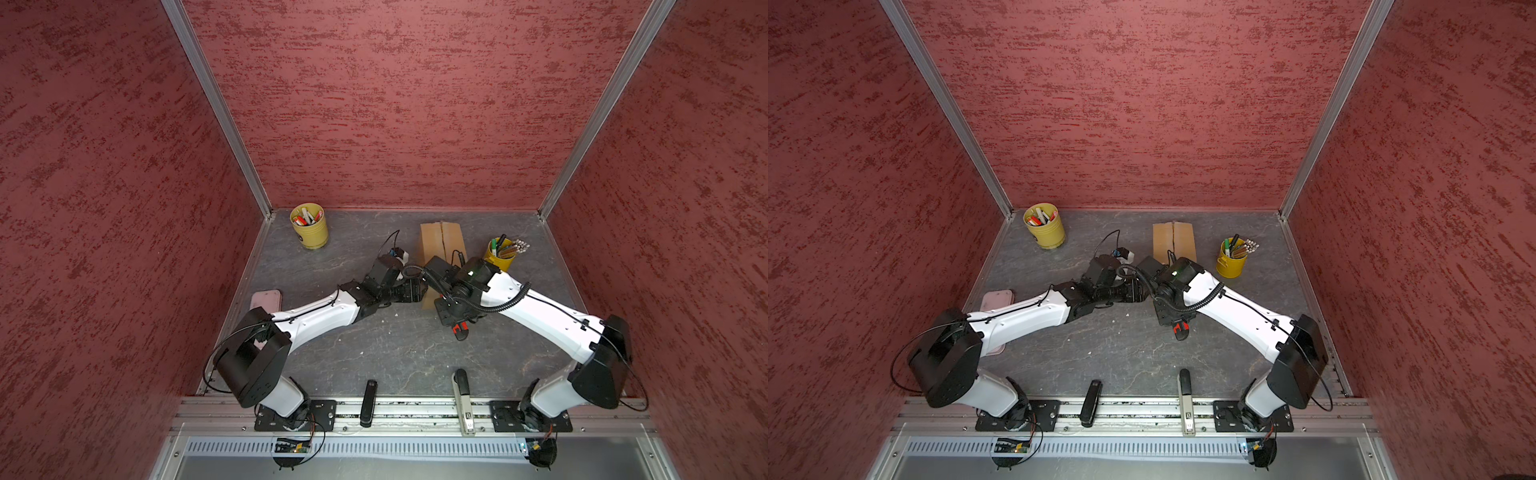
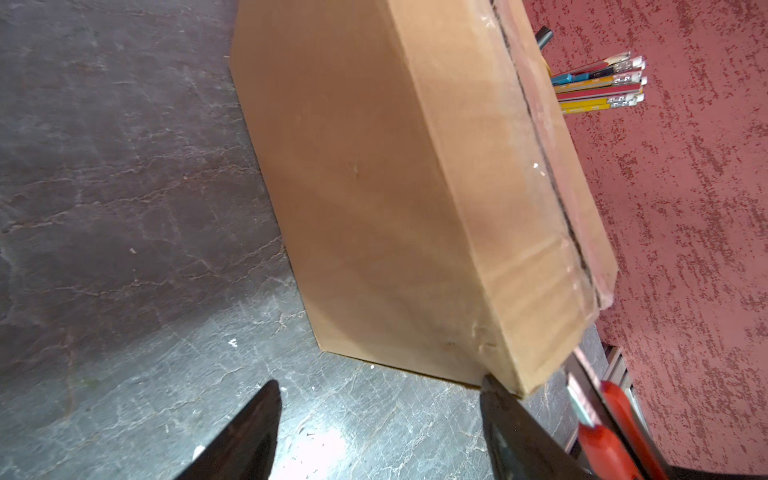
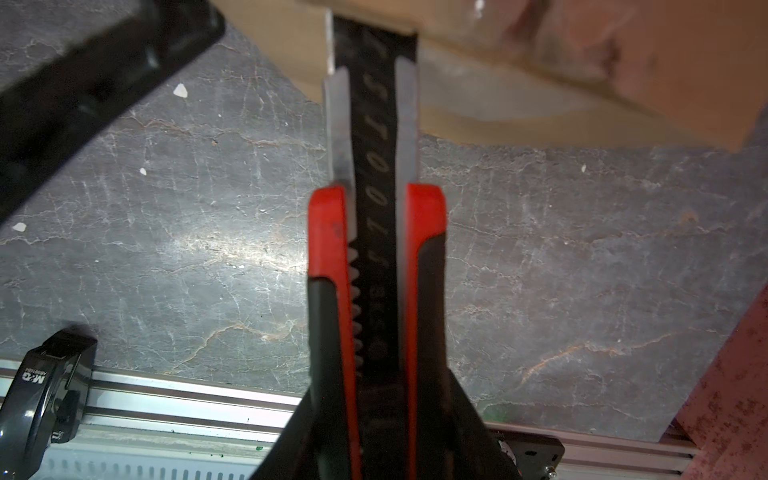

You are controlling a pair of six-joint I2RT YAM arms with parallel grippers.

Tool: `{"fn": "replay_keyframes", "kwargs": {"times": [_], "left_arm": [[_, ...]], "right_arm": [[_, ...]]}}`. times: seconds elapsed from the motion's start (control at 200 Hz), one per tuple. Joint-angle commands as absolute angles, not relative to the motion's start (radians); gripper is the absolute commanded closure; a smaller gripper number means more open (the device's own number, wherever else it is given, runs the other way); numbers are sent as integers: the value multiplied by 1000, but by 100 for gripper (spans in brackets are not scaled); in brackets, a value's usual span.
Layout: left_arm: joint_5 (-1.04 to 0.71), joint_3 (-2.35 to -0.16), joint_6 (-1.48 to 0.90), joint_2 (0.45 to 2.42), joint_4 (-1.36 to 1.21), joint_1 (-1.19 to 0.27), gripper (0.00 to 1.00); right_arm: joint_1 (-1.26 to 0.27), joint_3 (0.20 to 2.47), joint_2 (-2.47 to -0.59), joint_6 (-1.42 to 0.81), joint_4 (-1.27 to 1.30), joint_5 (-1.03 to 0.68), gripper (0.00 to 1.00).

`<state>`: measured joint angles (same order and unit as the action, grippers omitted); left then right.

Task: Unpack the express box
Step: 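Push the knife along the seam's far end with the right gripper while left holds box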

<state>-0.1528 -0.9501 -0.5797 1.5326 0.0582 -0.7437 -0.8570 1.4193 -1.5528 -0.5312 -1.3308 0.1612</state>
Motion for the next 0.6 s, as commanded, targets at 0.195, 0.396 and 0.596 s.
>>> {"fn": "replay_keyframes", "kwargs": {"times": [0.195, 0.396, 0.596], "left_arm": [[-146, -971, -588, 1526, 36, -747, 25], [-140, -973, -586, 1518, 49, -735, 24], [-120, -977, -583, 1492, 77, -723, 24]], "right_arm": [[-865, 1442, -1527, -543, -1327, 158, 100], [-874, 1392, -1459, -576, -1337, 158, 100], [-918, 1333, -1389, -604, -1321, 146, 100]]}}
